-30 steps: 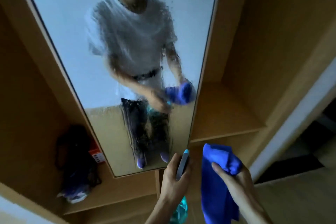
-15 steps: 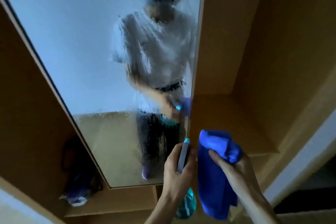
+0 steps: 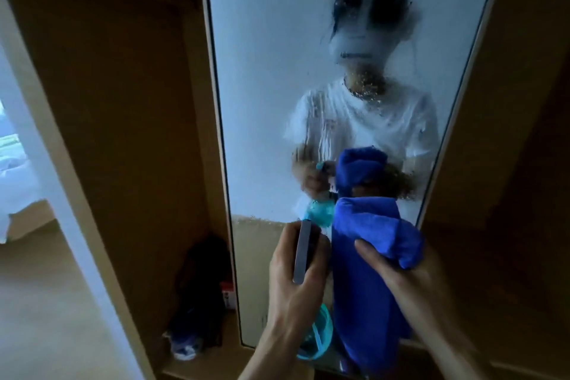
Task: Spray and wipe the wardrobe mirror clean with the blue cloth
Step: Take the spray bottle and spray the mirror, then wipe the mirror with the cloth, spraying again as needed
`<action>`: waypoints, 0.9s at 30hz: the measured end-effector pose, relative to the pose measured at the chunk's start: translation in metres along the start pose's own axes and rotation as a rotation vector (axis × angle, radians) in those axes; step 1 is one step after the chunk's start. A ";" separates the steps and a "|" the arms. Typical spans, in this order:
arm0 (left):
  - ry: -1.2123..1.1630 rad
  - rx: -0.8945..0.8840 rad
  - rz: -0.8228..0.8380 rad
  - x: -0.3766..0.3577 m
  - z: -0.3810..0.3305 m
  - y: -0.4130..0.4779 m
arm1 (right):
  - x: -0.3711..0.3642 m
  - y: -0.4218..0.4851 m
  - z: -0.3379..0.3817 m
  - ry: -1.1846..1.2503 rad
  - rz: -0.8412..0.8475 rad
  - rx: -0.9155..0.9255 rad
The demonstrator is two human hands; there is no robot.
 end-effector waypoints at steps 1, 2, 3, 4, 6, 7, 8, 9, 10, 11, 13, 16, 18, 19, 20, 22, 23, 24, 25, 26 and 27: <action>-0.005 -0.010 0.000 0.008 -0.007 0.005 | -0.007 0.002 0.007 0.006 0.004 0.008; -0.004 -0.021 0.006 0.016 -0.014 0.009 | -0.014 0.003 0.015 0.016 0.005 0.014; -0.003 -0.028 0.013 0.024 -0.020 0.014 | -0.022 0.005 0.022 0.023 -0.001 0.022; -0.009 -0.032 0.017 0.032 -0.026 0.019 | -0.030 0.006 0.029 0.025 -0.012 0.031; -0.010 -0.054 0.024 0.050 -0.036 0.030 | -0.047 0.009 0.043 0.019 -0.044 0.047; -0.001 -0.073 0.034 0.059 -0.040 0.036 | -0.055 0.010 0.049 0.013 -0.059 0.058; 0.000 -0.087 0.044 0.067 -0.044 0.041 | -0.063 0.011 0.055 0.002 -0.071 0.069; -0.006 -0.092 0.052 0.075 -0.048 0.046 | -0.071 0.012 0.062 -0.010 -0.078 0.079; -0.010 -0.095 0.062 0.083 -0.053 0.050 | -0.078 0.012 0.069 -0.021 -0.082 0.088; -0.008 -0.103 0.070 0.090 -0.058 0.055 | -0.084 0.011 0.075 -0.031 -0.090 0.095; -0.005 -0.128 0.088 0.103 -0.069 0.063 | -0.093 0.010 0.089 -0.042 -0.110 0.113; 0.012 -0.155 0.115 0.118 -0.086 0.076 | -0.104 0.008 0.111 -0.055 -0.132 0.122; 0.007 -0.170 0.138 0.125 -0.097 0.085 | -0.108 0.008 0.125 -0.073 -0.154 0.113; 0.002 -0.176 0.151 0.127 -0.103 0.089 | -0.109 0.008 0.132 -0.078 -0.165 0.112; 0.002 -0.186 0.165 0.129 -0.109 0.092 | -0.109 0.009 0.140 -0.083 -0.177 0.115; 0.022 -0.214 0.190 0.131 -0.121 0.098 | -0.109 0.009 0.153 -0.110 -0.194 0.132; 0.030 -0.225 0.199 0.131 -0.127 0.101 | -0.108 0.010 0.160 -0.122 -0.196 0.145; 0.034 -0.234 0.206 0.131 -0.133 0.104 | -0.108 0.011 0.166 -0.134 -0.202 0.156; 0.037 -0.243 0.212 0.131 -0.139 0.108 | -0.107 0.013 0.173 -0.146 -0.208 0.169; 0.046 -0.255 0.218 0.130 -0.145 0.112 | -0.106 0.015 0.179 -0.159 -0.214 0.182; 0.065 -0.269 0.223 0.129 -0.152 0.116 | -0.105 0.017 0.187 -0.170 -0.218 0.197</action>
Point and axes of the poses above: each hand's wrist, its own y-axis towards the middle knuckle, its own x-axis out of the back of the hand, z = x × y, the point moved 1 cm from there along y, towards the middle knuckle, and after that the axes turned 10 degrees about -y, right-handed, at the moved point
